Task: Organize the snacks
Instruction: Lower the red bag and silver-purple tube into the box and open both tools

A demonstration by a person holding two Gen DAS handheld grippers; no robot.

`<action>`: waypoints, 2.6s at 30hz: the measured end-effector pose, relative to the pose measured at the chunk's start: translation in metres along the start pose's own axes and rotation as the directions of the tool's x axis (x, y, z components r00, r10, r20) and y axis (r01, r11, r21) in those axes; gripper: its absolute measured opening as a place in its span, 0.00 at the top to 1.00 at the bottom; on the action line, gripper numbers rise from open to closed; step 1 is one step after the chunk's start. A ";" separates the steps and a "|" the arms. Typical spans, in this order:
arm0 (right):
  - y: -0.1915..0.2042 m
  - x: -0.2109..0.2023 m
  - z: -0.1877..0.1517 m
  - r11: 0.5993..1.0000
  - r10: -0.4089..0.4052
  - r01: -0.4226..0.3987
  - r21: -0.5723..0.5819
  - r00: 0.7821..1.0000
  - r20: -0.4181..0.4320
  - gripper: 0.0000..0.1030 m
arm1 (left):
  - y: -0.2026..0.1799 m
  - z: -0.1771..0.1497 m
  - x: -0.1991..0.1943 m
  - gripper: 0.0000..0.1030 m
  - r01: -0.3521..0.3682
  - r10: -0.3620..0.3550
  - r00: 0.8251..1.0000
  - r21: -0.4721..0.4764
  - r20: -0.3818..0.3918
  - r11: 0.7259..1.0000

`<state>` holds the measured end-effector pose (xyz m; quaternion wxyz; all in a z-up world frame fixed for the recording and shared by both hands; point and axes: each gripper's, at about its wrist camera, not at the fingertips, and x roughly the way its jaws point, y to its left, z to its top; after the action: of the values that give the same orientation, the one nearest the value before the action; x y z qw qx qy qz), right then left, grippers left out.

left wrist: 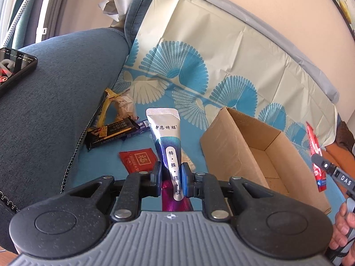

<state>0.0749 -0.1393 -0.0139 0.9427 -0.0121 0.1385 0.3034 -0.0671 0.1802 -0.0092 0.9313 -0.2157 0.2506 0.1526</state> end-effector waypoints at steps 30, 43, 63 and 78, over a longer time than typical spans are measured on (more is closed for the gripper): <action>-0.027 -0.001 -0.002 0.998 -0.009 0.005 0.063 0.998 0.060 0.57 | -0.072 0.004 0.017 0.82 -0.110 0.118 0.993 0.235 -0.018 0.966; -0.029 -0.002 -0.002 0.997 -0.016 0.010 0.079 0.998 0.067 0.57 | -0.199 0.041 0.029 0.82 0.065 -0.090 0.994 0.351 0.055 0.934; -0.046 0.002 -0.003 0.982 -0.079 0.066 0.177 0.995 0.065 0.56 | -0.254 0.047 0.062 0.82 0.168 -0.195 0.980 0.367 0.036 0.915; -0.043 0.009 -0.002 0.984 -0.071 0.066 0.163 0.997 0.027 0.42 | -0.240 0.050 0.058 0.51 0.232 -0.247 0.969 0.296 0.013 0.926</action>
<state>0.1059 -0.1694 -0.0205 0.9525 0.0648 0.1466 0.2589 0.0950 0.0079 0.0769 0.9705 -0.1008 0.2189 0.0043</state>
